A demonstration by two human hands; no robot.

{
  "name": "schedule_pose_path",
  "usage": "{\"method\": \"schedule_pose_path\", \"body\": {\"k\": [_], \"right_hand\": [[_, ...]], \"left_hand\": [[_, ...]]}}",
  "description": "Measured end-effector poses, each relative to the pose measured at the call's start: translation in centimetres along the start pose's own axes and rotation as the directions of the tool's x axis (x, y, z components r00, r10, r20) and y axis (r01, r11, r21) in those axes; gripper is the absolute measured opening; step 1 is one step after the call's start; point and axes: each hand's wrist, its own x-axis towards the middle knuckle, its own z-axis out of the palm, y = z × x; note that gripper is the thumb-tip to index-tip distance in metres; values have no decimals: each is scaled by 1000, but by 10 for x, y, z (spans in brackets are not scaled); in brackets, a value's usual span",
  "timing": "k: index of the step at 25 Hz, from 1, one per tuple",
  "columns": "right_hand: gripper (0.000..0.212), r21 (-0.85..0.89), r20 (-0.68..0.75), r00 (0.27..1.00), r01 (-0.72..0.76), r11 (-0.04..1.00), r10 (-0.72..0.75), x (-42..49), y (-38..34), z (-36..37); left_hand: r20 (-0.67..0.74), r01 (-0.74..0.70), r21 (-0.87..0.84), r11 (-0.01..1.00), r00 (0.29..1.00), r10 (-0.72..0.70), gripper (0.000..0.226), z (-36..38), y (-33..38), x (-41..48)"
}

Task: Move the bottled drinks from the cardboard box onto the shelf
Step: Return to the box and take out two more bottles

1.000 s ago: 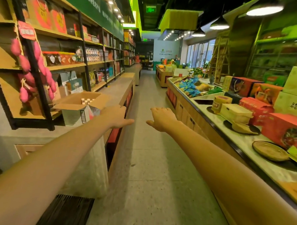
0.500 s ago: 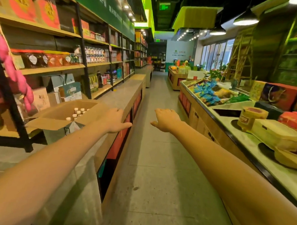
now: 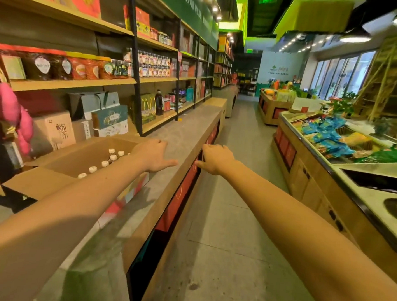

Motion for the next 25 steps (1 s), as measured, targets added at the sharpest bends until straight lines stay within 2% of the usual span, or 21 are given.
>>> {"method": "schedule_pose_path", "body": {"k": [6,10,15,18,20,25], "right_hand": [[58,39,2,999,54,998,-54,170,-22,20],[60,59,-14,987,158,986,-158,257,-57,24],[58,103,-50,948,318,943,-314,358,-127,44],[48,200,-71,909,417,887,-411,407,-169,62],[47,248,-76,864,500,830,-498,438,-193,74],[48,264,-59,658,735,624,-750,508,-240,114]], "left_hand": [[16,70,-38,997,997,-70,77,31,-74,125],[13,164,-3,986,986,-164,76,41,-138,179],[29,333,40,942,942,-334,75,60,-219,210],[37,453,62,889,889,-455,73,74,-268,225],[37,561,64,826,825,-563,75,85,-297,235],[103,746,85,661,653,-750,73,118,-337,248]]}}
